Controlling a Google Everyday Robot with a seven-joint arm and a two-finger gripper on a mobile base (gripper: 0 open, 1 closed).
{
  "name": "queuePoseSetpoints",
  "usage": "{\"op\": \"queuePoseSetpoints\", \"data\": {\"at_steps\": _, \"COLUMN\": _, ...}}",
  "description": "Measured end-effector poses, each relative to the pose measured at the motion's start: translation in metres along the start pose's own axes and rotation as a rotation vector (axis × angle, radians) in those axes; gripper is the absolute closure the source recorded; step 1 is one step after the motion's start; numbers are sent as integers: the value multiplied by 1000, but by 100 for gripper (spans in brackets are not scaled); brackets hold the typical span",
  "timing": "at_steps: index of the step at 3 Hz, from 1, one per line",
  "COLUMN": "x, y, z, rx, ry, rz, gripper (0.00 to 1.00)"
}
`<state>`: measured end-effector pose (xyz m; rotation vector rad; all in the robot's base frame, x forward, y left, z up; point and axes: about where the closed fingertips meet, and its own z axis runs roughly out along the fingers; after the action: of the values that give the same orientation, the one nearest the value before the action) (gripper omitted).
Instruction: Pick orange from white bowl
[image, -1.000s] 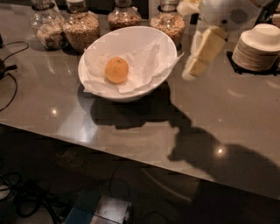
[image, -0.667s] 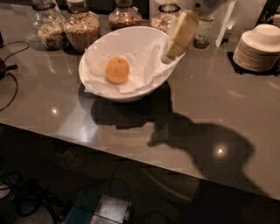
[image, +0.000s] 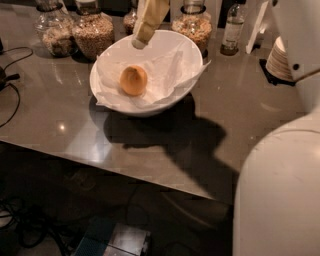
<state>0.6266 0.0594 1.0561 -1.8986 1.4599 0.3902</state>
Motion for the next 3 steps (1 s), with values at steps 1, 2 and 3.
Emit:
{"op": "queuePoseSetpoints", "data": {"at_steps": 1, "x": -9, "y": -4, "z": 3, "rx": 3, "ry": -11, "rz": -12, "gripper": 0}}
{"op": "queuePoseSetpoints", "data": {"at_steps": 2, "x": 6, "y": -2, "z": 11, "rx": 29, "ry": -10, "rz": 73, "gripper": 0}}
{"op": "queuePoseSetpoints", "data": {"at_steps": 3, "x": 32, "y": 8, "z": 29, "rx": 69, "ry": -63, "rz": 220, "gripper": 0}}
